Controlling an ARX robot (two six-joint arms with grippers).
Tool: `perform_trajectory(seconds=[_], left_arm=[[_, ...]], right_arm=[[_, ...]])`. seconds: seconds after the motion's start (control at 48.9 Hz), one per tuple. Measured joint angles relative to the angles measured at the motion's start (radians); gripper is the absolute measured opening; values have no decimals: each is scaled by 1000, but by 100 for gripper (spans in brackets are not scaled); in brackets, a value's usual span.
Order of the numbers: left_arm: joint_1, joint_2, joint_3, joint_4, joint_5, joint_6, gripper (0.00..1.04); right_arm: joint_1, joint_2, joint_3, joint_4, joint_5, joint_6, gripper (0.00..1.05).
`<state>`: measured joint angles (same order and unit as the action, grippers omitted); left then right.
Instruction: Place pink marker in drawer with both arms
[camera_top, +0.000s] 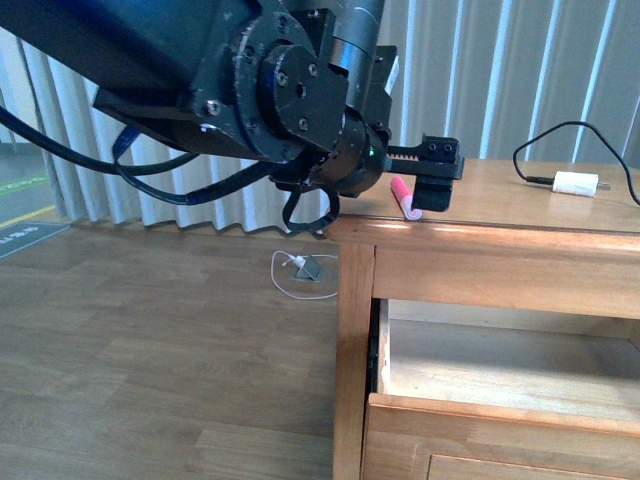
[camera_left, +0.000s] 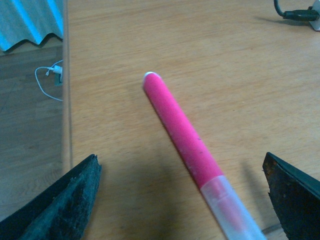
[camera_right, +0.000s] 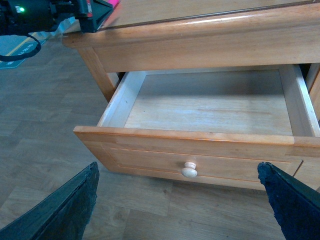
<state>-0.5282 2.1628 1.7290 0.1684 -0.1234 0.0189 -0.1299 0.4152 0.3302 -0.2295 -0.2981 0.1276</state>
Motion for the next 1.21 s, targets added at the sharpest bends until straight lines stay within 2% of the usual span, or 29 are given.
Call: perform_trajectory(seconds=[0.429, 0.572, 0.695, 0.715, 0.736, 0.879, 1.063, 1.206], left_arm=[[-21, 65, 109, -112, -40, 26, 99], [-21, 67, 115, -127, -53, 30, 81], [-21, 67, 117, -136, -59, 35, 60], [-8, 18, 11, -34, -6, 88, 15], [-5, -25, -82, 73, 85, 134, 15], [-4, -97, -182, 162, 228, 222, 14], [-11, -212, -286, 159, 424, 330, 14], [-27, -248, -342, 114, 504, 409, 14]], right_arm=[[0, 0, 0, 0, 0, 0, 96], [0, 0, 0, 0, 0, 0, 96], [0, 0, 0, 0, 0, 0, 96], [0, 0, 0, 0, 0, 0, 96], [0, 0, 0, 0, 0, 0, 96], [0, 0, 0, 0, 0, 0, 96], [0, 0, 0, 0, 0, 0, 96], [0, 0, 0, 0, 0, 0, 96]])
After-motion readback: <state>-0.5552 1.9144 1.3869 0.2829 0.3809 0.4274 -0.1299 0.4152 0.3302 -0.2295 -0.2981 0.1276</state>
